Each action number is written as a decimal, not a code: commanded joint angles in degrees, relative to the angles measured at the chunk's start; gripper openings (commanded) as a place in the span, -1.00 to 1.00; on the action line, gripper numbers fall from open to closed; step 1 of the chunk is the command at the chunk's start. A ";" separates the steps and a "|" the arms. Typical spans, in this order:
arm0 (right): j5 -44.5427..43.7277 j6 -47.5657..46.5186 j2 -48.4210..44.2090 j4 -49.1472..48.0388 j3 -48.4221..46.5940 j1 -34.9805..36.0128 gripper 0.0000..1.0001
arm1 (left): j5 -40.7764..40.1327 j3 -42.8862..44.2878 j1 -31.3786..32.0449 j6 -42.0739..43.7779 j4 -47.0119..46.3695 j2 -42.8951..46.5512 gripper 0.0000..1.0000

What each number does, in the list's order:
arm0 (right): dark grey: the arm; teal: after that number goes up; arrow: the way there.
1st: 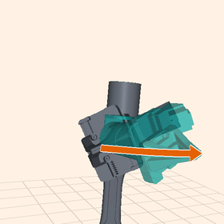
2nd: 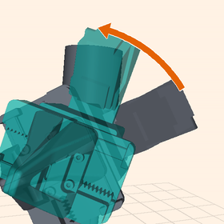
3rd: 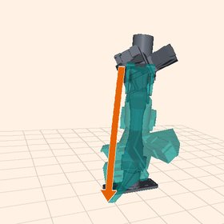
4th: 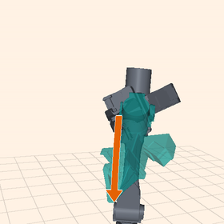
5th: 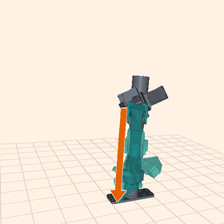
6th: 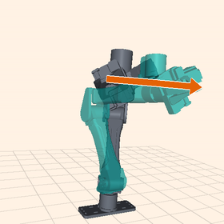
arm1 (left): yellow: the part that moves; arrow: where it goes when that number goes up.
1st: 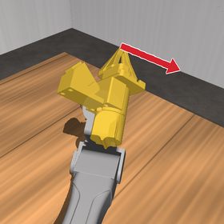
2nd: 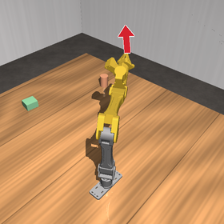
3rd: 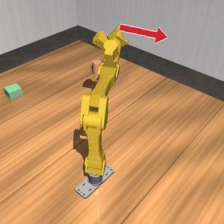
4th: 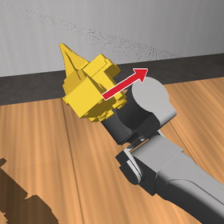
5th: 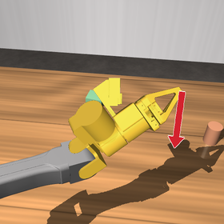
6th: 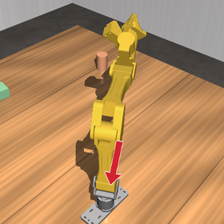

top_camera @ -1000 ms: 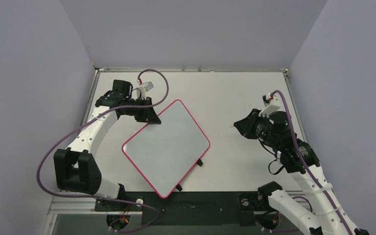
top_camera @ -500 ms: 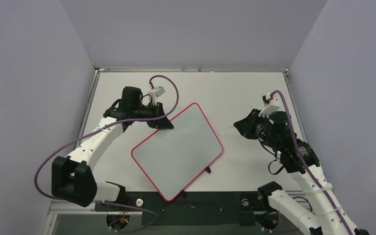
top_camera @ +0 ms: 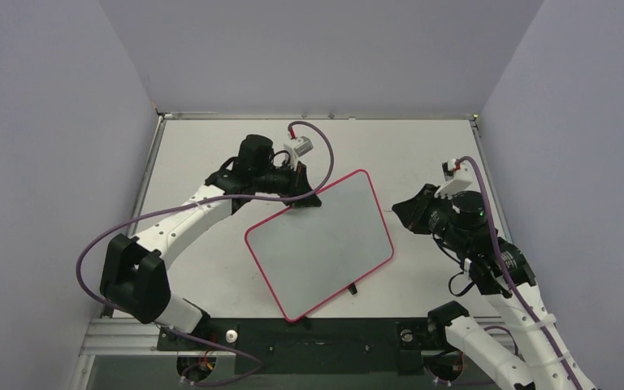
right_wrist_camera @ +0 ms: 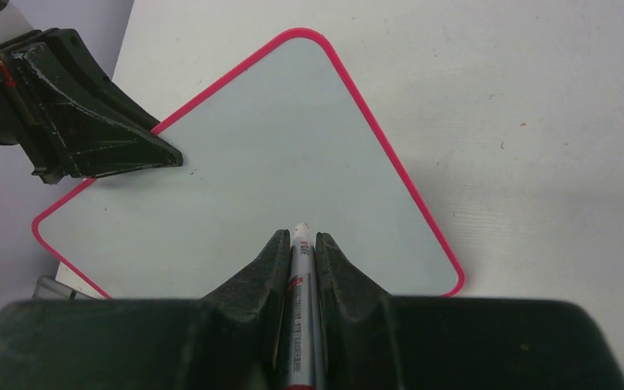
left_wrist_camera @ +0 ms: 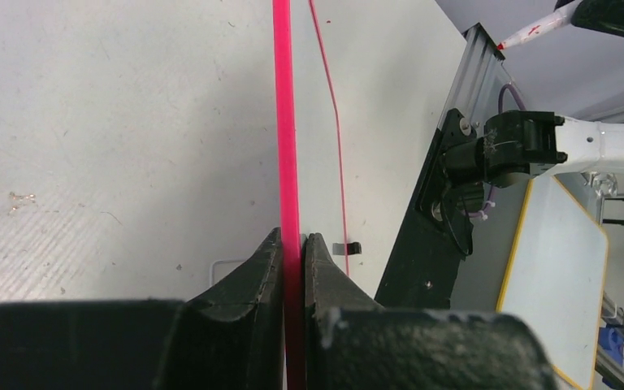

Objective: Write a sentence on the whiteboard
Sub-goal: Move the whiteboard to the corner of the board.

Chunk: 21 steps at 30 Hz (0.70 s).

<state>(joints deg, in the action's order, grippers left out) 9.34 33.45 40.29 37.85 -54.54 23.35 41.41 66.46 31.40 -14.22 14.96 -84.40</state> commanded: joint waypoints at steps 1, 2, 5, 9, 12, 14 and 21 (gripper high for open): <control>-2.53 -0.91 -1.64 -0.36 0.94 0.21 -1.00 | -1.49 4.67 1.74 13.68 7.51 -4.59 -1.00; -2.63 -0.92 -1.72 -0.34 0.98 0.14 -1.00 | -1.10 6.26 1.78 15.00 8.89 -5.18 -1.00; -2.67 -1.04 -1.91 -0.28 1.34 0.15 -1.00 | 0.89 8.84 1.90 20.27 15.51 -7.27 -1.00; -2.55 -1.07 -1.97 -0.36 1.58 0.03 -1.00 | -0.15 9.51 1.34 22.95 20.11 -5.93 -1.00; -2.10 -1.15 -1.94 -0.81 1.86 0.04 -1.00 | -0.17 10.40 0.89 23.14 21.92 -3.95 -1.00; -1.73 -1.21 -1.89 -1.31 1.89 0.07 -1.00 | -0.99 11.76 0.86 23.77 24.12 -3.50 -1.00; -1.17 -1.14 -2.31 -2.59 2.48 0.07 -1.00 | -4.60 11.48 0.60 25.29 30.27 -3.94 -1.00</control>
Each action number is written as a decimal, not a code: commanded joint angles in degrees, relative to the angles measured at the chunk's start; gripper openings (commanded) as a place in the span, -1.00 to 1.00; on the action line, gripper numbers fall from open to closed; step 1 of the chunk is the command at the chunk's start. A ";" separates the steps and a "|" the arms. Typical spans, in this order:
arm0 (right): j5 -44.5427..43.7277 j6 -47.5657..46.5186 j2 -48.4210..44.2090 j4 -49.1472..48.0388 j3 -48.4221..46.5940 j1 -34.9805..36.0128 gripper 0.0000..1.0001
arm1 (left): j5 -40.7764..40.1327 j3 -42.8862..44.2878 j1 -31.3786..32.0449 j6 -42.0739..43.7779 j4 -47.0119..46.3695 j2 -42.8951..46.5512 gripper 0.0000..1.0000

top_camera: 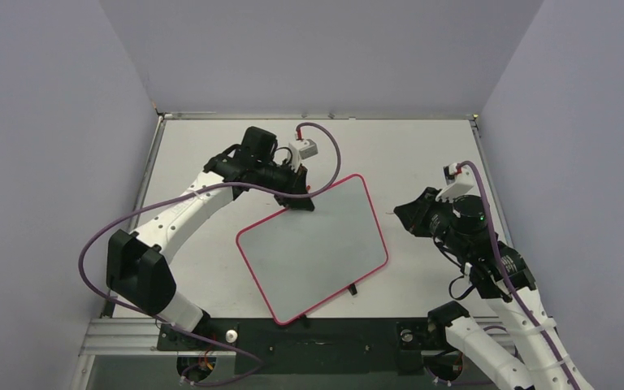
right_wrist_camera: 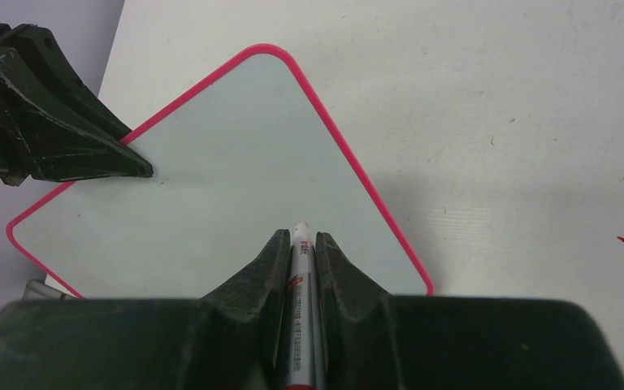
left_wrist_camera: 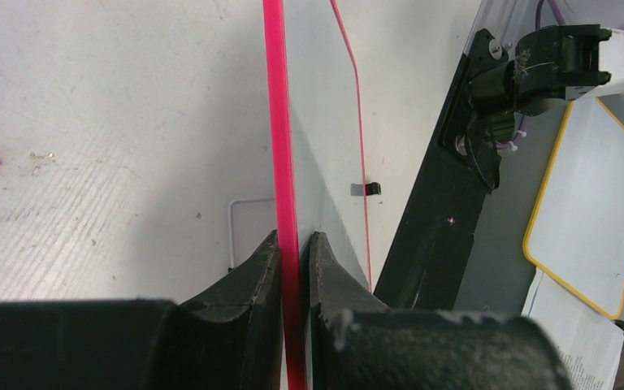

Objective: Write a sentence on the whiteboard
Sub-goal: Move the whiteboard to the corner of the board.

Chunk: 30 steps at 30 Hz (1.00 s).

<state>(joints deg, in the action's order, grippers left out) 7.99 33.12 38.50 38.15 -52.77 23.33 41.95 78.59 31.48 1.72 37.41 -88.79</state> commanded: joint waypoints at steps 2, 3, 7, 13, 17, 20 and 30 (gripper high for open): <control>0.38 -0.60 -0.57 -3.19 1.08 0.07 -1.00 | -6.84 -1.39 0.51 8.76 7.50 0.28 -0.99; 0.56 -0.49 -0.65 -3.31 1.22 0.16 -1.00 | -7.97 -1.54 0.51 8.57 7.61 0.07 -0.91; 0.31 -0.48 -1.40 -3.29 1.53 0.03 -1.00 | -10.73 -2.63 -0.36 6.31 7.57 -0.21 -0.47; 0.34 -0.54 -1.99 -3.27 2.01 0.09 -1.00 | -11.26 -4.98 -2.14 5.28 8.78 0.51 -0.25; 0.36 -0.76 -1.82 -3.41 2.07 0.01 -1.00 | -12.26 -5.68 -2.28 5.08 8.67 1.51 -0.23; 0.52 -0.72 -1.74 -3.51 2.00 0.03 -1.00 | -13.34 -5.56 -2.31 5.20 8.95 1.59 -0.16; 0.58 -1.29 -1.15 -3.51 1.97 0.05 -1.00 | -25.73 -5.98 -2.65 0.79 5.81 6.20 -0.02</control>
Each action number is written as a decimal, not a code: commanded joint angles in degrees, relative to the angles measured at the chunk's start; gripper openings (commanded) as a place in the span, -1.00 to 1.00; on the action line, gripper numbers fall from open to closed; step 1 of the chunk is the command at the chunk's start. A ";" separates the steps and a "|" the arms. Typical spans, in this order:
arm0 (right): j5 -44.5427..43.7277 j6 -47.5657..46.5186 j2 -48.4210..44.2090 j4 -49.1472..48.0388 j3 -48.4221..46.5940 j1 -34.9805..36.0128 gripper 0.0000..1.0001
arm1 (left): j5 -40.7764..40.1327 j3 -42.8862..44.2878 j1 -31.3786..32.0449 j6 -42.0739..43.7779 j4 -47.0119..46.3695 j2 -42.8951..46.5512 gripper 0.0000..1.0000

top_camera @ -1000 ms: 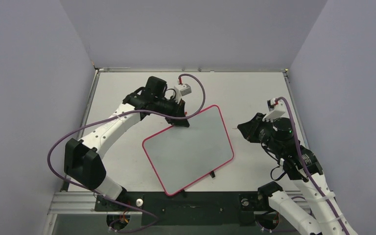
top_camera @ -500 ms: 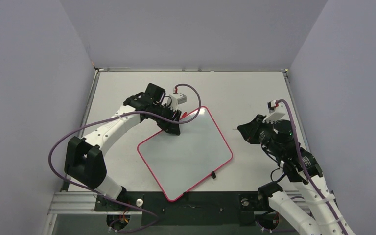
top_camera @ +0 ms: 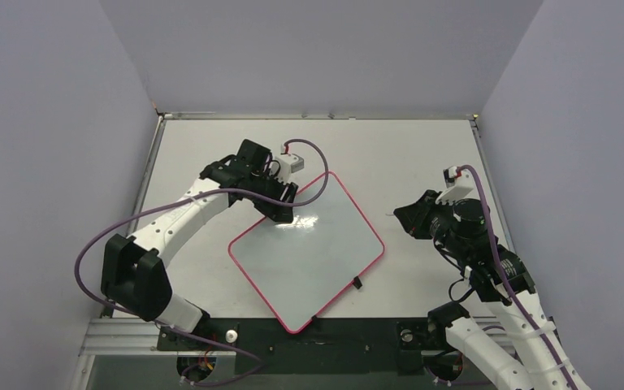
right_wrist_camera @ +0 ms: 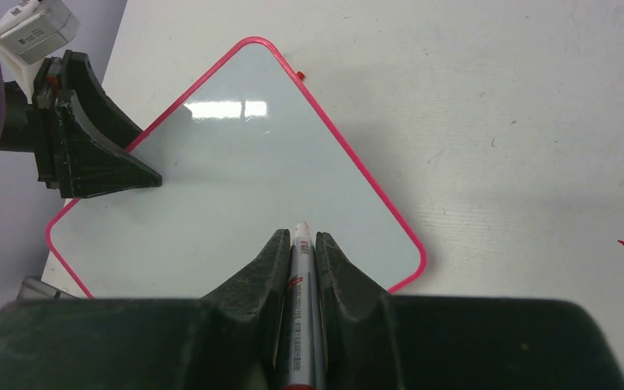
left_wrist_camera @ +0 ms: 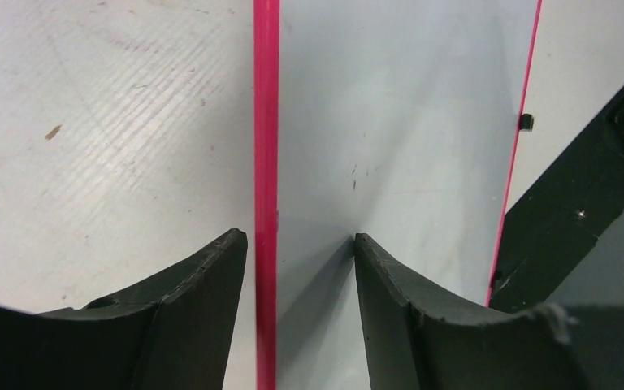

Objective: Write a sentence on the whiteboard
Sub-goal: Move the whiteboard to the corner of the board, then hold the whiteboard on the whiteboard stand.

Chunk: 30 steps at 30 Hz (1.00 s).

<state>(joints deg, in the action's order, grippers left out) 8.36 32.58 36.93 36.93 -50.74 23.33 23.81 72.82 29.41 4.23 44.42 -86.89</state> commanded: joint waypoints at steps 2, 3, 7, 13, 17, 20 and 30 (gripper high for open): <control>0.34 -0.79 0.50 -2.29 -0.10 0.04 -1.00 | -7.88 -0.44 -1.10 -2.59 -1.88 6.41 -0.01; 0.34 -0.78 0.53 -2.30 -0.08 0.09 -1.00 | -7.89 -0.52 -1.54 -2.88 -2.10 7.14 -0.01; 0.13 -0.89 0.43 -2.37 0.24 0.00 -1.00 | -6.83 -0.32 -2.39 -2.86 -1.25 10.19 0.00; 0.40 -0.59 0.30 -2.72 0.44 0.04 -1.00 | -8.64 -0.57 -2.53 -4.62 -1.01 12.18 0.02; 0.38 -0.71 -0.06 -2.54 0.17 0.04 -1.00 | -12.26 -0.84 -4.38 -8.21 -0.04 16.37 0.08; 0.36 -0.68 -0.36 -2.32 0.05 0.03 -1.00 | -9.64 -3.19 -8.34 -9.67 1.49 19.84 0.12; 0.78 -1.11 0.22 -2.21 0.38 -0.02 -1.00 | -3.97 -10.64 -16.48 -15.90 3.66 27.46 0.14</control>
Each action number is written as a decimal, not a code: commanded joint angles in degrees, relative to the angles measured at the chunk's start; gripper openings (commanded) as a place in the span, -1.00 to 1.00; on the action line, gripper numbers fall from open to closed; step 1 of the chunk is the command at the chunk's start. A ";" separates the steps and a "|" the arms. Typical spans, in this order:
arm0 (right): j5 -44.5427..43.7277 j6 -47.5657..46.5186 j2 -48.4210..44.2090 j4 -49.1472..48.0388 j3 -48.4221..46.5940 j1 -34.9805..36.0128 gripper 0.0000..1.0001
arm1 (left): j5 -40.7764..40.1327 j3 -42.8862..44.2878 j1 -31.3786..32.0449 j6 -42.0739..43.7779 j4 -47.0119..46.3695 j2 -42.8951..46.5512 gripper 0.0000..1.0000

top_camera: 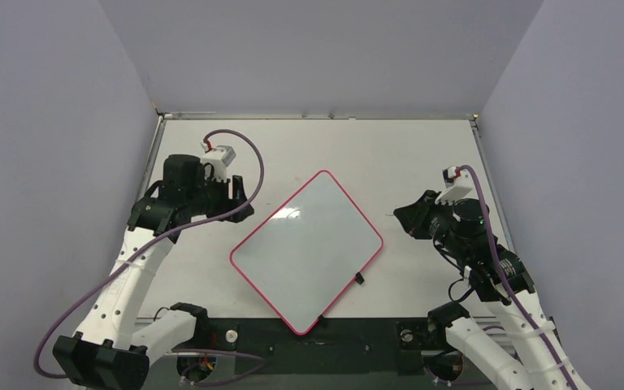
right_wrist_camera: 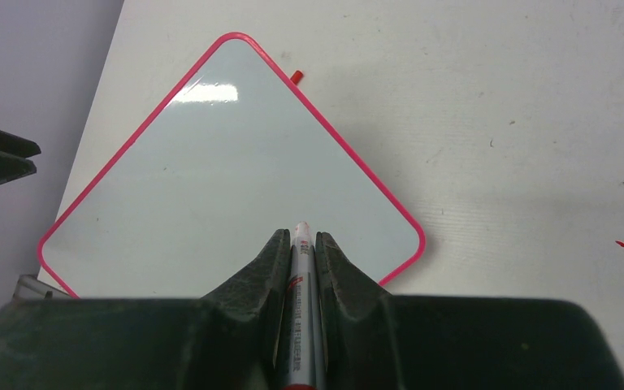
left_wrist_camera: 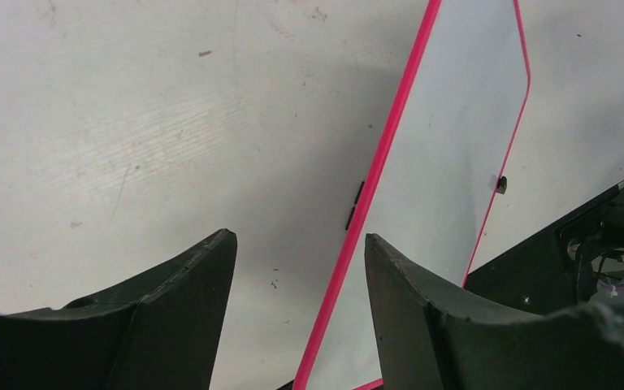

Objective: Write a sentence on the whiteboard
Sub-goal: Hold the whiteboard on the whiteboard stand.

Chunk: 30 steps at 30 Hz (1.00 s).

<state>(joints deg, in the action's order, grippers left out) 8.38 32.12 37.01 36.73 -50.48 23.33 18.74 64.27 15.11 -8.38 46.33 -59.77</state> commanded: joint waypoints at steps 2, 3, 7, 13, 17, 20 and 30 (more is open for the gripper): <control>0.98 -0.70 0.26 -1.98 0.01 -0.04 -1.00 | -0.17 -2.81 -2.80 -3.88 2.40 -0.01 0.15; 1.08 -0.69 0.30 -2.01 0.00 -0.04 -1.00 | -0.28 -3.00 -2.98 -4.06 2.65 -0.70 0.15; 1.18 -0.65 0.44 -2.10 0.01 0.01 -1.00 | 0.62 -4.43 -3.77 -4.64 1.73 -2.73 0.18; 0.90 -0.87 0.69 -2.21 0.88 -0.06 -1.00 | 10.10 -9.11 -4.69 -4.99 -4.59 -2.85 0.19; 0.89 -1.00 0.73 -2.24 0.77 -0.03 -1.00 | 13.49 -10.41 -4.19 -4.89 -6.41 -2.52 0.17; 0.78 -1.16 0.67 -2.19 0.65 -0.04 -1.00 | 14.47 -11.61 -4.36 -5.84 -7.60 -1.07 0.16; 1.30 -1.30 0.67 -2.20 0.24 -0.03 -1.00 | 8.72 -7.30 -7.74 -6.60 -6.84 1.99 0.16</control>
<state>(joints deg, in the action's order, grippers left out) 9.41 31.73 37.45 36.58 -49.78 23.33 27.40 53.08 9.32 -14.50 41.82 -60.42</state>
